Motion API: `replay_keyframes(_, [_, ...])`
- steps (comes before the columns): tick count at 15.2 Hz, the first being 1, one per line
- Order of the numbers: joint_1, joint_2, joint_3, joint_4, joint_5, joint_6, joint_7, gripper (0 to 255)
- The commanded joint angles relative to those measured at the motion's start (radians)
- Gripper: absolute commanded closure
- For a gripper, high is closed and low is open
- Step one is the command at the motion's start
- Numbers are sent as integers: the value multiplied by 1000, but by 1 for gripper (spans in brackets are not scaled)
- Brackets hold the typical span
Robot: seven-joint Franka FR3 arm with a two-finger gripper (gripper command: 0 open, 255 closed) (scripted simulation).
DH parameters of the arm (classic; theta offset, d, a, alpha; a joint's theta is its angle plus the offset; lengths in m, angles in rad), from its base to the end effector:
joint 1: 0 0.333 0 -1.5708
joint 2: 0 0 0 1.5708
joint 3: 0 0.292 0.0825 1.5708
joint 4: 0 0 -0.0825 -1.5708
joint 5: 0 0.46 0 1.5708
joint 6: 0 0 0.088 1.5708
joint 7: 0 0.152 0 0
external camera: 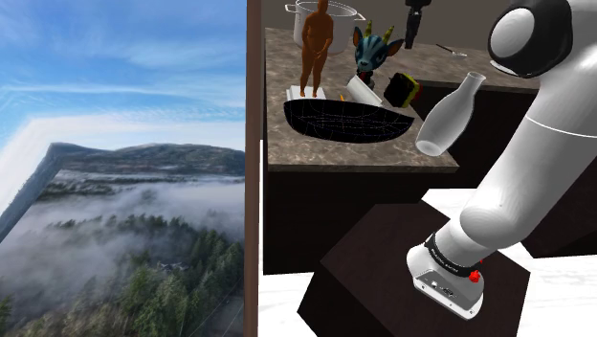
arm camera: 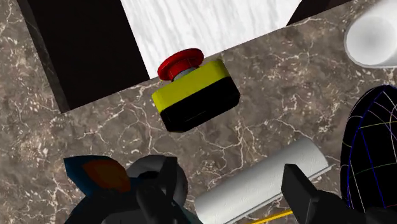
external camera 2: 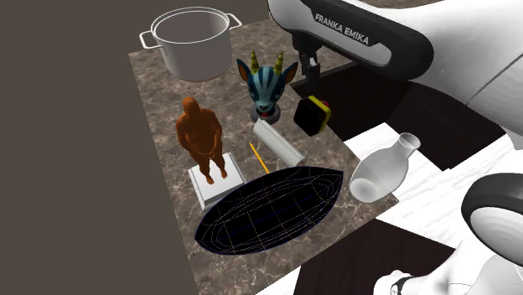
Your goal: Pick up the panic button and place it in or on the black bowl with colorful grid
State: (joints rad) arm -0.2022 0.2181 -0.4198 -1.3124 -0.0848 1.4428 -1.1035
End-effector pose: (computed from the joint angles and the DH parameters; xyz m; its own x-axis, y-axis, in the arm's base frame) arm 0.5517 -0.3809 0.5554 0.8729 0.4519 -0.1841 0.4626 -0.8864 0.0172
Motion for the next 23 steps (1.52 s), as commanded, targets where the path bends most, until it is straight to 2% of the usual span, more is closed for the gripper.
replay_keyframes(1, [-21, -17, -4, -72, 6, 56, -90, 0])
replay_keyframes(6, [-84, -2, -11, -190, 43, 178, -343, 0])
replay_keyframes(12, [-164, 76, -7, -243, 99, 280, -627, 0])
replay_keyframes(19, [-163, 75, -6, -339, 99, 375, -627, 0])
replay_keyframes(23, [-166, 75, -3, -346, 98, 382, -626, 0])
